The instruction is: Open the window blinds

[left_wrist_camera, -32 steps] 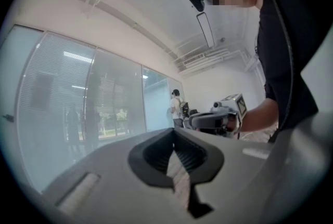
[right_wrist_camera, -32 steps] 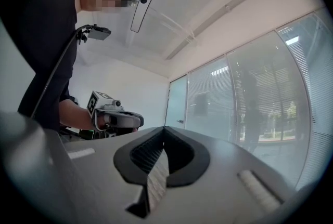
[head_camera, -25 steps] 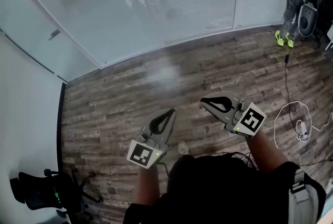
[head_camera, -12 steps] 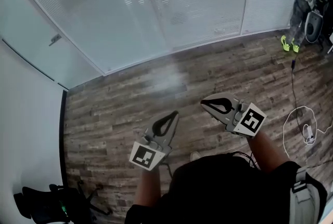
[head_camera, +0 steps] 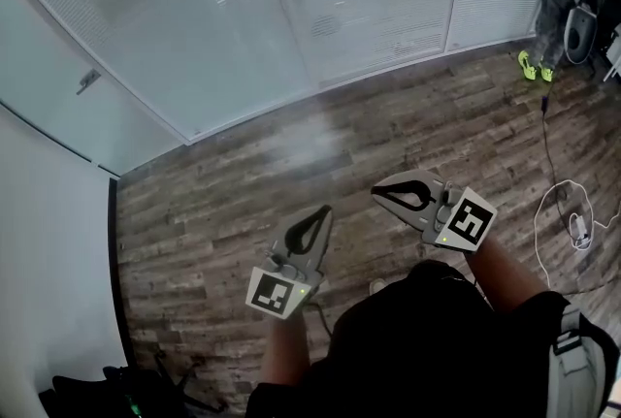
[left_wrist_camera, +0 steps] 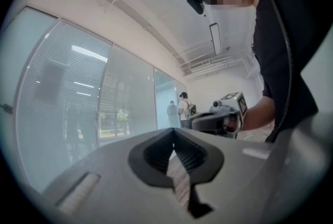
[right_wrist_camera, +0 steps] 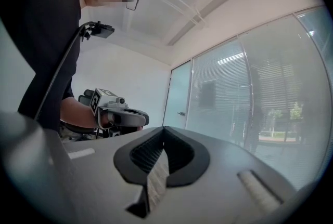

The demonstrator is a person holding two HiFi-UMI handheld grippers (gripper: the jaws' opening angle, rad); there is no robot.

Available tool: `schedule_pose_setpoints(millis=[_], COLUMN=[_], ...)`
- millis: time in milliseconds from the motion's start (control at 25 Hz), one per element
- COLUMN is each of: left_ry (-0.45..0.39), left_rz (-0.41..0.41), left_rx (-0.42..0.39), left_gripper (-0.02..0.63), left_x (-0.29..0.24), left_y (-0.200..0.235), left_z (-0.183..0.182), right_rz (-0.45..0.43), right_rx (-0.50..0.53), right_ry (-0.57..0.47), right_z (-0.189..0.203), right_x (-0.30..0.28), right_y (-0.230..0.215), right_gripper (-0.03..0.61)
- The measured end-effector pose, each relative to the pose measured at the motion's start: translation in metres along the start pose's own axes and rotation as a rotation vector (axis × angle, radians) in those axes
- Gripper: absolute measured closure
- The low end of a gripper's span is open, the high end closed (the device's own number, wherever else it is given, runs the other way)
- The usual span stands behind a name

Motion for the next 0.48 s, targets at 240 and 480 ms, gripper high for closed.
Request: schedule_pose_setpoints(millis=[240, 480], left_ry=[-0.014, -0.018], left_rz=[-0.036, -0.081], left_rx=[0.004, 0.003], left_gripper=[0.609, 0.609], left_x=[-0.002, -0.009], left_y=[0.021, 0.041], left_z=[-0.003, 0.0], right_rz=[0.018, -0.012], right_rx=[-0.008, -0.011], right_ry=[0.024, 0.025], right_z=[-0.001, -0.002], right_x=[-0.002, -0.016], right_y=[-0.016, -0.037], right_gripper=[0.572, 0.572])
Point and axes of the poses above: the fingertips, and each gripper's own axes: x backward along the fingers, y to its left, z out of its underside, the point moved 3 cm from there along x, backward along the fingers, and after that the axes turned 12 degrees about -z, right-handed, at the moved point
